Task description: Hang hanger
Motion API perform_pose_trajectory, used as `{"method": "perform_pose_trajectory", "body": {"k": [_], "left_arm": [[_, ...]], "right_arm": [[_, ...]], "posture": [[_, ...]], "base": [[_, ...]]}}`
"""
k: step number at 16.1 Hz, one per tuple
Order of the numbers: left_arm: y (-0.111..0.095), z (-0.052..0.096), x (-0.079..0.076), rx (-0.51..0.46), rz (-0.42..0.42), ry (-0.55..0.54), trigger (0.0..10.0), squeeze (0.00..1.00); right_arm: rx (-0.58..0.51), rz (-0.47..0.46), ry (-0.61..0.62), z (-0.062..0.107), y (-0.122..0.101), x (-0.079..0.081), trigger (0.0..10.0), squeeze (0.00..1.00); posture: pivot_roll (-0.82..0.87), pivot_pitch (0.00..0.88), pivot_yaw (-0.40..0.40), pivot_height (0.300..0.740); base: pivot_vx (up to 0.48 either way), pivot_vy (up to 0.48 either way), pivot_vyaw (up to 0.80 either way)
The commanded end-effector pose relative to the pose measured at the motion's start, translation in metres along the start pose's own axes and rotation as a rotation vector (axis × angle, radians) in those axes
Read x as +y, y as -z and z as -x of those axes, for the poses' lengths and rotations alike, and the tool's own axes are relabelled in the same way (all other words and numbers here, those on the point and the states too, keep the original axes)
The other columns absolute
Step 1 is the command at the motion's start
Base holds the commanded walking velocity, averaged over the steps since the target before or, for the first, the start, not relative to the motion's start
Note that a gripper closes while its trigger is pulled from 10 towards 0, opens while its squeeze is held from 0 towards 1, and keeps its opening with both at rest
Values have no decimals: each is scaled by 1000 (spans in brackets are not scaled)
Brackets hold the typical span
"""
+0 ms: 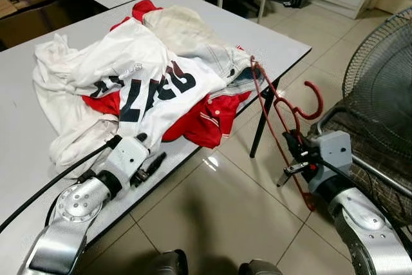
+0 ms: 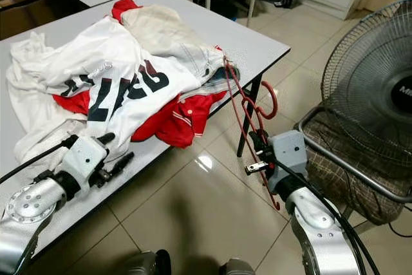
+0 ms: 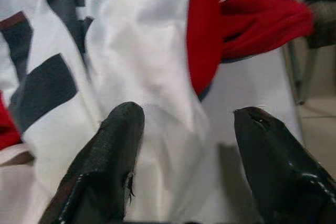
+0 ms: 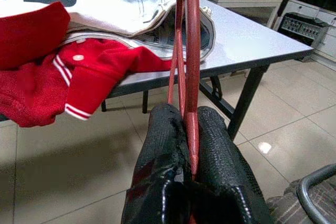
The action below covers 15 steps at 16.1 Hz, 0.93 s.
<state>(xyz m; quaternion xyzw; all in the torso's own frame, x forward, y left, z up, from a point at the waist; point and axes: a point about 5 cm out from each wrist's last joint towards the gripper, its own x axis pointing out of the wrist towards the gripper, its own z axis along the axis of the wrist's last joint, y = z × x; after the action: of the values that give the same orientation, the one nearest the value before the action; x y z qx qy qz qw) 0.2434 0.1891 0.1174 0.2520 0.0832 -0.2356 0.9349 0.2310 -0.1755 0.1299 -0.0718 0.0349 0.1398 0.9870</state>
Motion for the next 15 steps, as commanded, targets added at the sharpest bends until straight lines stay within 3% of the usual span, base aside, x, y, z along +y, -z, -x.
{"method": "perform_pose_trajectory", "body": {"k": [1,2,4,11,15], "left_arm": [[3,0,2,31,-38,-13,1059,0],[4,0,3,38,-49,-12,1059,0],[7,1,3,49,-58,-12,0,0],[7,2,4,38,-18,-31,0,0],[4,1,4,12,21,-40,0,0]], "right_arm": [[-7,12,-6,-2,-1,1,10000,0],[-7,11,-7,-2,-1,1,10000,0],[-10,11,-10,-2,-1,2,10000,0],[-21,5,-40,-4,-3,7,10000,0],[25,-18,-77,-2,3,11,10000,0]], "posture": [[-111,117,27,740],[-111,117,27,740],[-109,119,27,740],[-106,118,23,740],[-106,119,25,740]], "base": [[0,0,0],[0,0,0],[0,0,0],[0,0,0],[0,0,0]]}}
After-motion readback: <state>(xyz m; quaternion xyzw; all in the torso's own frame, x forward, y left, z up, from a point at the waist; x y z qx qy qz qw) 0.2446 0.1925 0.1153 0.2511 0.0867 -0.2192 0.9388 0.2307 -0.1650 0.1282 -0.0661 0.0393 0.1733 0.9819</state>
